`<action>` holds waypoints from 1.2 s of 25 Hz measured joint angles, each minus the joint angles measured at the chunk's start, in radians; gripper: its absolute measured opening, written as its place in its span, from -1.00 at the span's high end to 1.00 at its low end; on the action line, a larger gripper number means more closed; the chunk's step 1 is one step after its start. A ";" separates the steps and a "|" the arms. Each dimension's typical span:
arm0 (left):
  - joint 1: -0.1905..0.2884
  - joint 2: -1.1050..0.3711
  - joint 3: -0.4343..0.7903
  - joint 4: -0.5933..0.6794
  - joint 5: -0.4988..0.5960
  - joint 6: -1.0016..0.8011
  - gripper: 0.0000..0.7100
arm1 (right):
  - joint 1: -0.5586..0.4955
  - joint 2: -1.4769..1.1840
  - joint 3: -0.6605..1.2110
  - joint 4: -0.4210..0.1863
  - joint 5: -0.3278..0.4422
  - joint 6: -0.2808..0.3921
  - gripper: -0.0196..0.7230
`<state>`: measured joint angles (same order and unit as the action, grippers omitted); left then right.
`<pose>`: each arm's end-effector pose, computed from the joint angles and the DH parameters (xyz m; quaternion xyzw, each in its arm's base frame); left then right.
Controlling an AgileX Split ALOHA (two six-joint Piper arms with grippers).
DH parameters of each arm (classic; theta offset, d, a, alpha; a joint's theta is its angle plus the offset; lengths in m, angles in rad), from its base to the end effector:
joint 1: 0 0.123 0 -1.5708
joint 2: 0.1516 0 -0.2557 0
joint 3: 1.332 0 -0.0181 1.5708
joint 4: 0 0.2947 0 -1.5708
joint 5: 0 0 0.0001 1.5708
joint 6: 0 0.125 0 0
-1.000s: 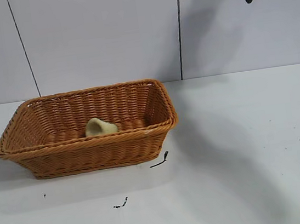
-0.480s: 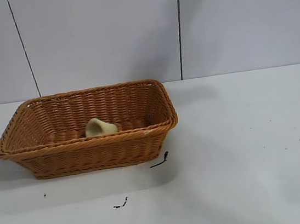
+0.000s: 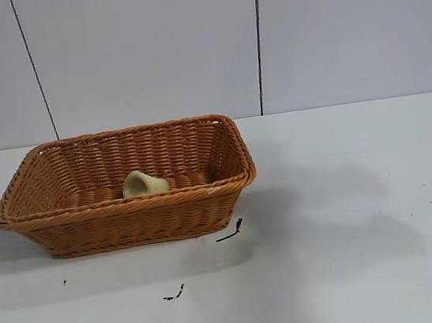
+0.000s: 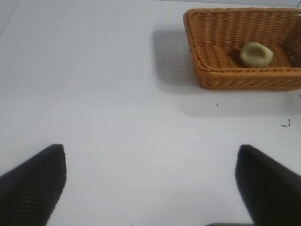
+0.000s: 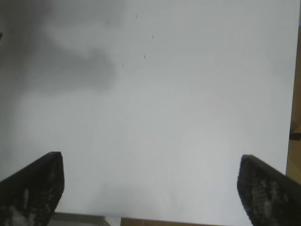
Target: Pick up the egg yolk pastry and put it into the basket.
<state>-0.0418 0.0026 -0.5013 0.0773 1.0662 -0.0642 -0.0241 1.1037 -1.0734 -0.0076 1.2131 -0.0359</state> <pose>0.0938 0.0045 0.2827 -0.0111 0.8543 0.0111 0.5196 0.2640 -0.0073 0.2865 -0.0063 0.9786 -0.0099 0.2056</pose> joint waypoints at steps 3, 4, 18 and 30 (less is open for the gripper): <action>0.000 0.000 0.000 0.000 0.000 0.000 -0.96 | 0.000 -0.117 0.135 0.008 -0.010 -0.021 -0.92; 0.000 0.000 0.000 0.000 0.000 0.000 -0.96 | 0.000 -0.157 0.179 0.008 -0.019 -0.025 -0.92; 0.000 0.000 0.000 0.000 0.000 0.000 -0.96 | 0.000 -0.642 0.569 0.031 -0.181 -0.002 -0.92; 0.000 0.000 0.000 0.000 0.000 0.000 -0.96 | 0.121 -0.880 0.572 0.032 -0.191 -0.002 -0.92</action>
<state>-0.0418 0.0026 -0.5013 0.0773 1.0662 -0.0642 0.0966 0.2236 -0.5011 0.0244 1.0222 -0.0381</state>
